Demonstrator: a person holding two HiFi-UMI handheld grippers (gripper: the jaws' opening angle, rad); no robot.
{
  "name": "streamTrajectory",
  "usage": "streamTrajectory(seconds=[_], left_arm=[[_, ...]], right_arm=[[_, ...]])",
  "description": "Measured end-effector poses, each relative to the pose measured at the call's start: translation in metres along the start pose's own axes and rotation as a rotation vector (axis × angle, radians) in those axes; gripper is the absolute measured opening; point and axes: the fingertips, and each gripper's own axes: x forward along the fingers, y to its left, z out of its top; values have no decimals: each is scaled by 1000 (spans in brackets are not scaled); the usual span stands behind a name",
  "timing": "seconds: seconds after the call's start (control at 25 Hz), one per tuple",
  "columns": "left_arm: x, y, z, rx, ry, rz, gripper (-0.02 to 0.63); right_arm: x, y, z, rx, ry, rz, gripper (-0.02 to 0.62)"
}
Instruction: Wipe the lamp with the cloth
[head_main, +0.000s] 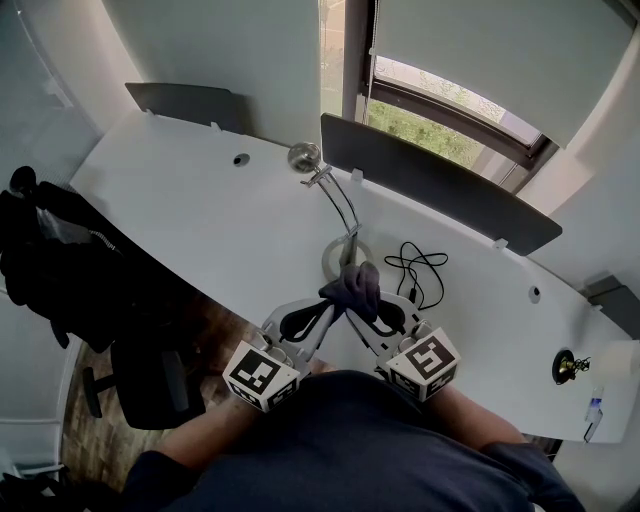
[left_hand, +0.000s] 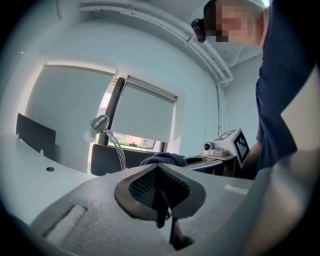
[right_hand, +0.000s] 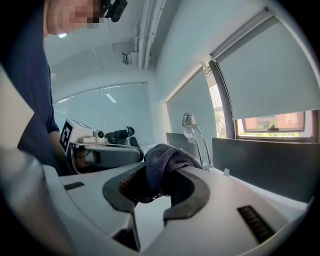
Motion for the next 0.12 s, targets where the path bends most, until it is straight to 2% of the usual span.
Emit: streamTrajectory(seconds=[0.12], left_arm=[[-1, 1, -1, -2, 0, 2, 3]], right_arm=[[1, -1, -1, 6, 1, -1, 107]])
